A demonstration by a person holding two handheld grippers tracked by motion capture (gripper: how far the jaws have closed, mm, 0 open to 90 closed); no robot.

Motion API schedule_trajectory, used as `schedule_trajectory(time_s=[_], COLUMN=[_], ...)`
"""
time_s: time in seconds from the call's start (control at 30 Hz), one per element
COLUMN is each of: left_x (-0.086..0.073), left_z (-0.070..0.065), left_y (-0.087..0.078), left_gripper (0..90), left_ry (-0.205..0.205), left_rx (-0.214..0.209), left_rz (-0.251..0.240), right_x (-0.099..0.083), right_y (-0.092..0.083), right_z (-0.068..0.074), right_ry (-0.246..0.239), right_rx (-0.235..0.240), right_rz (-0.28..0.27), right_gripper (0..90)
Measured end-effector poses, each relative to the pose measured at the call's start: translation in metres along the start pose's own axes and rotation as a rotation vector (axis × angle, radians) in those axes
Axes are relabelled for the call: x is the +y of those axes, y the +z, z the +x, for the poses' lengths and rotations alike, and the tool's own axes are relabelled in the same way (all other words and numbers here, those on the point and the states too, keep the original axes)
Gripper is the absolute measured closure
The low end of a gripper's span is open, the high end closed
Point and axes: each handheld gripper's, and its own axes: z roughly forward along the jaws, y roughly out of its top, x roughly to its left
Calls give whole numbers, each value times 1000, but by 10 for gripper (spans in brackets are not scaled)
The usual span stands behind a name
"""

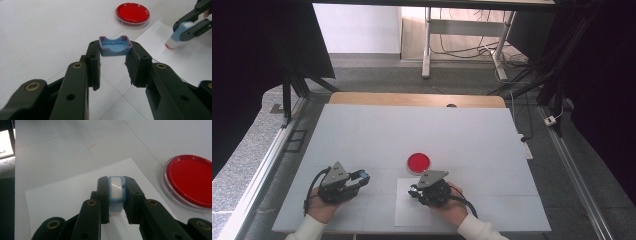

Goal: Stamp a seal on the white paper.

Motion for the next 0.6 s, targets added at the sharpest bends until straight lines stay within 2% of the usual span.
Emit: schedule_trajectory(time_s=[0.2,0.6], left_x=[0,0], left_z=[0,-1], left_y=[0,0], left_gripper=[652,652], left_ry=[0,0], left_rx=[-2,-1], left_rz=[1,2], right_x=[-1,-1], right_y=[0,0], right_z=[-2,-1], right_ry=[14,7], right_rx=[10,5], right_rz=[-4,-3], right_gripper=[758,758])
